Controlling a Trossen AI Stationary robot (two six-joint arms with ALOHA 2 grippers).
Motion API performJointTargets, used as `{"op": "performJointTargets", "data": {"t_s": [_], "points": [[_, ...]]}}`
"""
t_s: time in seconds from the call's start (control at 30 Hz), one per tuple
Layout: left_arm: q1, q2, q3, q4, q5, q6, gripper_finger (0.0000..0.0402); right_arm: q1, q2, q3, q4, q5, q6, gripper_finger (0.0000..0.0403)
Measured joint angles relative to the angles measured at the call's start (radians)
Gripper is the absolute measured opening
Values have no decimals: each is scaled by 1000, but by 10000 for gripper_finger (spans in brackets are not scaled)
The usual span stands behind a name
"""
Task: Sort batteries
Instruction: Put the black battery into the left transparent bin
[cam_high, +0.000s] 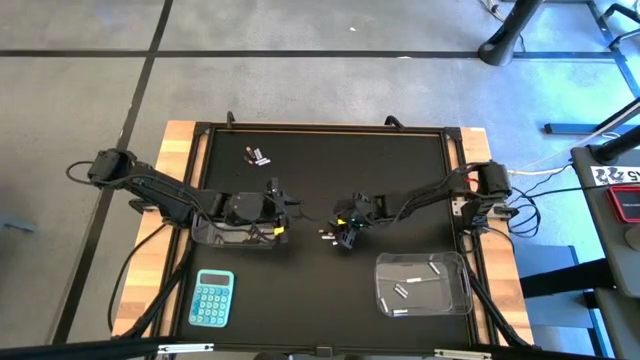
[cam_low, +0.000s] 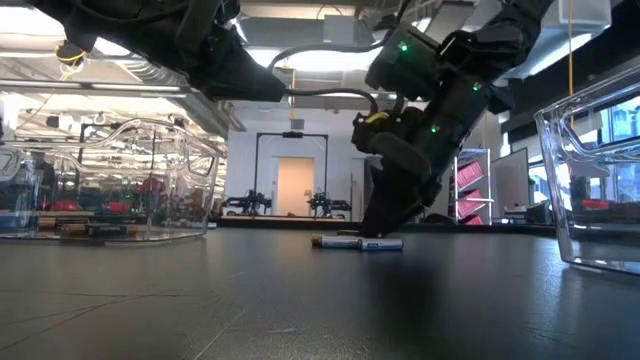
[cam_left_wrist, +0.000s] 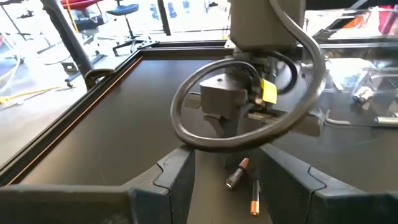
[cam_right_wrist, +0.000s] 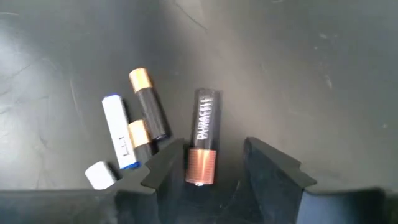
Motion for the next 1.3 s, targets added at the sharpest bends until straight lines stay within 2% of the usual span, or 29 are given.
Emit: {"op": "performJointTargets", "data": {"t_s": [0.17, 0.27, 0.37, 0.4, 0.6, 0.7, 0.87, 1.03, 1.17, 1.3], "points": [[14, 0, 0, -1, 1, -29, 155, 1, 24, 4, -7, 21, -42, 154], [14, 0, 0, -7, 1, -34, 155, 0, 34, 5, -23, 31, -80, 109], [14, 0, 0, -23, 1, -42, 155, 1, 39, 5, -42, 70, -98, 41], [14, 0, 0, -33, 1, -51, 155, 2, 37, 4, -36, 77, -115, 35], [15, 0, 0, -89, 2, -91, 155, -1, -48, -7, 121, 131, -244, 37], [15, 0, 0, -90, 2, -75, 155, 2, -113, 2, 225, 155, -318, 37], [31, 0, 0, -50, 19, -35, 155, 34, -178, -3, 297, 162, -437, 37], [69, 1, 0, 61, 152, 13, 155, 47, -204, -1, 331, 55, -515, 37], [92, 1, 0, 89, 243, 53, 155, 47, -205, -1, 350, 33, -521, 37], [94, 7, 0, 87, 267, 69, 155, 47, -205, -1, 354, 33, -521, 37]]}}
